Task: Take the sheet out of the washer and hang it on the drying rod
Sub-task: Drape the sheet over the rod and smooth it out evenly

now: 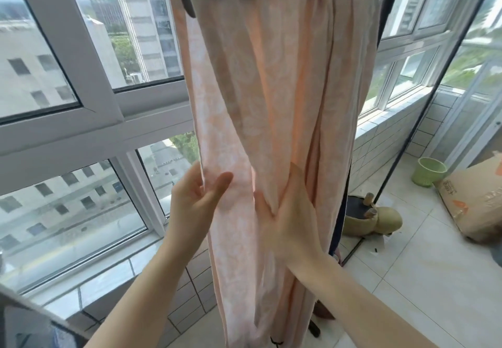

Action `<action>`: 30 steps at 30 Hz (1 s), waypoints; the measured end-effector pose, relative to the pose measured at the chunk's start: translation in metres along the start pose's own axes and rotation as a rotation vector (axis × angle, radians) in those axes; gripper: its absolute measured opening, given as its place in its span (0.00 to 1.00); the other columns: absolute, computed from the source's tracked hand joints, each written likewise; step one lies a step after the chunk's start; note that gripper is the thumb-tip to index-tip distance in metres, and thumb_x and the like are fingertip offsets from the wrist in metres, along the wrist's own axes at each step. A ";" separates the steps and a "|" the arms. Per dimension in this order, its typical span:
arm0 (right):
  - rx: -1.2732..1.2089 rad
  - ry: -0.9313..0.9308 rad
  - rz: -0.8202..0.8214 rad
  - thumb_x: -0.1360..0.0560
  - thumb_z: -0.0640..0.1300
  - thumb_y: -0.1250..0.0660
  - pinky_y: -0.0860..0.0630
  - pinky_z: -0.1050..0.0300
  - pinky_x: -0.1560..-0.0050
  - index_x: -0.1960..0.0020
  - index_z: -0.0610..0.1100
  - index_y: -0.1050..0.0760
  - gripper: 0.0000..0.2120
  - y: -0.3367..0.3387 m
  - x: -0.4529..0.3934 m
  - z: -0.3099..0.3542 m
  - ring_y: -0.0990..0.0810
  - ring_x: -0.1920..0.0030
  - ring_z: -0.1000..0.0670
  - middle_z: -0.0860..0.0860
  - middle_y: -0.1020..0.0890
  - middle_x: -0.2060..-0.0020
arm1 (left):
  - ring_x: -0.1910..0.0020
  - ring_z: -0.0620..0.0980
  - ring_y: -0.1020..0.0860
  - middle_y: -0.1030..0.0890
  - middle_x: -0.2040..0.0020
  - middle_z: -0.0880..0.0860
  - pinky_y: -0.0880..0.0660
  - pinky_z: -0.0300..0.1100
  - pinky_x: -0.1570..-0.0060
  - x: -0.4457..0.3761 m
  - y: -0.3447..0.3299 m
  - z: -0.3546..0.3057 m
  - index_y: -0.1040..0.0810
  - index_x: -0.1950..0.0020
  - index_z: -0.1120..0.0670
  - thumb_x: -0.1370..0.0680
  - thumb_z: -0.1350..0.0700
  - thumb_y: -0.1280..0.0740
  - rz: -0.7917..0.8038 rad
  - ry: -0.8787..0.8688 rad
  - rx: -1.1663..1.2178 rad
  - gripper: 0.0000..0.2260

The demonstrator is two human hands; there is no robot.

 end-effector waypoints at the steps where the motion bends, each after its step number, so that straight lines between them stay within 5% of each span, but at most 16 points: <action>1: -0.016 0.049 -0.023 0.23 0.48 0.33 0.37 0.84 0.52 0.28 0.52 0.46 0.29 0.004 -0.006 0.006 0.34 0.45 0.68 0.56 0.30 0.38 | 0.63 0.47 0.17 0.17 0.61 0.50 0.21 0.40 0.65 -0.004 -0.001 -0.012 0.23 0.53 0.57 0.26 0.54 0.32 0.001 -0.038 0.045 0.07; 6: -0.073 0.251 -0.070 0.24 0.46 0.32 0.35 0.81 0.47 0.28 0.53 0.48 0.32 0.024 -0.036 0.037 0.33 0.42 0.65 0.53 0.31 0.34 | 0.65 0.44 0.18 0.17 0.64 0.46 0.22 0.37 0.67 -0.023 -0.006 -0.061 0.26 0.51 0.55 0.21 0.61 0.37 -0.062 -0.236 0.040 0.02; 10: -0.077 0.334 -0.037 0.23 0.49 0.33 0.33 0.80 0.51 0.30 0.54 0.47 0.29 0.041 -0.058 0.055 0.30 0.48 0.64 0.56 0.29 0.41 | 0.64 0.55 0.18 0.18 0.60 0.50 0.20 0.56 0.66 -0.040 -0.011 -0.095 0.27 0.46 0.49 0.19 0.59 0.37 -0.179 -0.416 -0.081 0.05; 13: -0.067 0.379 -0.002 0.22 0.51 0.34 0.29 0.75 0.57 0.30 0.54 0.45 0.26 0.056 -0.071 0.064 0.25 0.53 0.61 0.56 0.27 0.44 | 0.66 0.49 0.23 0.20 0.62 0.48 0.26 0.50 0.68 -0.054 -0.016 -0.116 0.26 0.48 0.45 0.19 0.60 0.38 -0.300 -0.513 -0.166 0.09; 16: -0.044 0.428 0.059 0.21 0.54 0.36 0.25 0.68 0.58 0.30 0.52 0.42 0.24 0.070 -0.083 0.072 0.23 0.54 0.59 0.57 0.25 0.44 | 0.61 0.37 0.21 0.18 0.60 0.39 0.26 0.31 0.64 -0.060 -0.020 -0.134 0.24 0.46 0.47 0.19 0.62 0.38 -0.395 -0.551 -0.149 0.10; 20: -0.020 0.522 0.094 0.20 0.56 0.38 0.21 0.57 0.56 0.34 0.52 0.35 0.18 0.092 -0.099 0.085 0.23 0.54 0.59 0.59 0.24 0.47 | 0.56 0.40 0.20 0.16 0.58 0.41 0.24 0.34 0.54 -0.062 -0.014 -0.147 0.19 0.48 0.51 0.20 0.67 0.37 -0.477 -0.524 -0.127 0.12; 25: 0.118 0.743 -0.052 0.23 0.42 0.34 0.21 0.51 0.50 0.42 0.45 0.26 0.11 0.122 -0.138 0.100 0.26 0.43 0.50 0.52 0.24 0.46 | 0.58 0.44 0.19 0.15 0.59 0.49 0.24 0.35 0.58 -0.058 -0.005 -0.166 0.18 0.51 0.56 0.18 0.62 0.43 -0.286 -0.313 -0.042 0.14; 30: 0.352 0.781 0.114 0.20 0.40 0.40 0.30 0.47 0.35 0.33 0.43 0.28 0.16 0.140 -0.175 0.110 0.33 0.34 0.47 0.49 0.26 0.37 | 0.56 0.35 0.19 0.17 0.60 0.34 0.23 0.29 0.54 -0.059 -0.007 -0.192 0.19 0.50 0.47 0.23 0.56 0.32 -0.231 -0.405 -0.562 0.05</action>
Point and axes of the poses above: each hand's wrist, its own x-axis away from the middle knuckle, its own y-axis out of the back of the hand, z = x × y, the point moved 1 cm from there along -x, towards the middle knuckle
